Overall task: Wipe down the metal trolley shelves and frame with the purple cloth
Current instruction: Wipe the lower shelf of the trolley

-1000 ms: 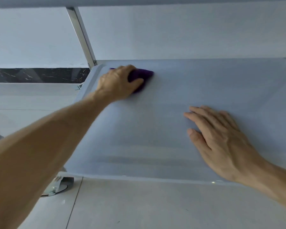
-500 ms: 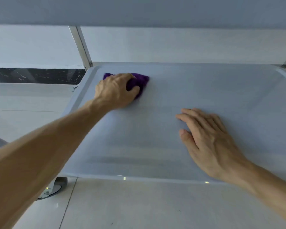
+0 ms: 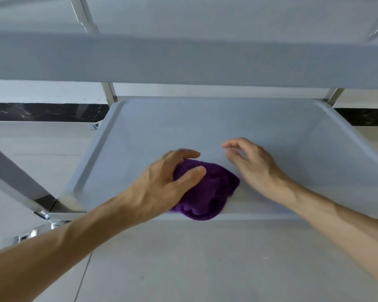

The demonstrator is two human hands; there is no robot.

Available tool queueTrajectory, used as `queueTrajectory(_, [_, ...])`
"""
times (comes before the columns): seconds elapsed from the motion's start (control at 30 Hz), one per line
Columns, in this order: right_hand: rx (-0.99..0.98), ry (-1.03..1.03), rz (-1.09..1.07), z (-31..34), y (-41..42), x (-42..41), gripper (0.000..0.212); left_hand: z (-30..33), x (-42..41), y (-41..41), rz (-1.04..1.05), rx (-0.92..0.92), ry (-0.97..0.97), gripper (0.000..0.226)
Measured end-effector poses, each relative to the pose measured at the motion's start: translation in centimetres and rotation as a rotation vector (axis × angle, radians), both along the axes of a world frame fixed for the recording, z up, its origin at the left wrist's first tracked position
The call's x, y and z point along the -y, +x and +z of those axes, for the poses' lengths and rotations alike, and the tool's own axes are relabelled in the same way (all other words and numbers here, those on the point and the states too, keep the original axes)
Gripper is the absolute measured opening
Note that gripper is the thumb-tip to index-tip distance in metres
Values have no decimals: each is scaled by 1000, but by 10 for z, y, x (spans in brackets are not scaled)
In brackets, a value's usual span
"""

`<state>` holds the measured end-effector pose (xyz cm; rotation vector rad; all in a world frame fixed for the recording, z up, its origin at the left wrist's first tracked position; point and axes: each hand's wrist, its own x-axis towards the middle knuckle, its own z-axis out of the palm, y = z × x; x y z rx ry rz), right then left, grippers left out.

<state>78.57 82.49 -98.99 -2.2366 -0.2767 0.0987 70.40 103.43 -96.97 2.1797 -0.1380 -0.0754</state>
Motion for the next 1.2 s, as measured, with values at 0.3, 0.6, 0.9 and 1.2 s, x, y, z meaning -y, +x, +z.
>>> queueTrajectory(0.3, [301, -425, 471, -2, -50, -78, 53, -6, -59, 0, 309, 144, 36, 32])
queueTrajectory(0.6, [306, -437, 482, -3, -38, 7, 68, -18, -59, -14, -31, 134, 556, 26])
queueTrajectory(0.9, [116, -520, 313, 1, -35, 81, 107, -5, -41, -22, -77, 170, 504, 24])
queueTrajectory(1.2, [424, -355, 480, -12, -85, 21, 65, 0, -29, -44, -171, 199, 338, 49])
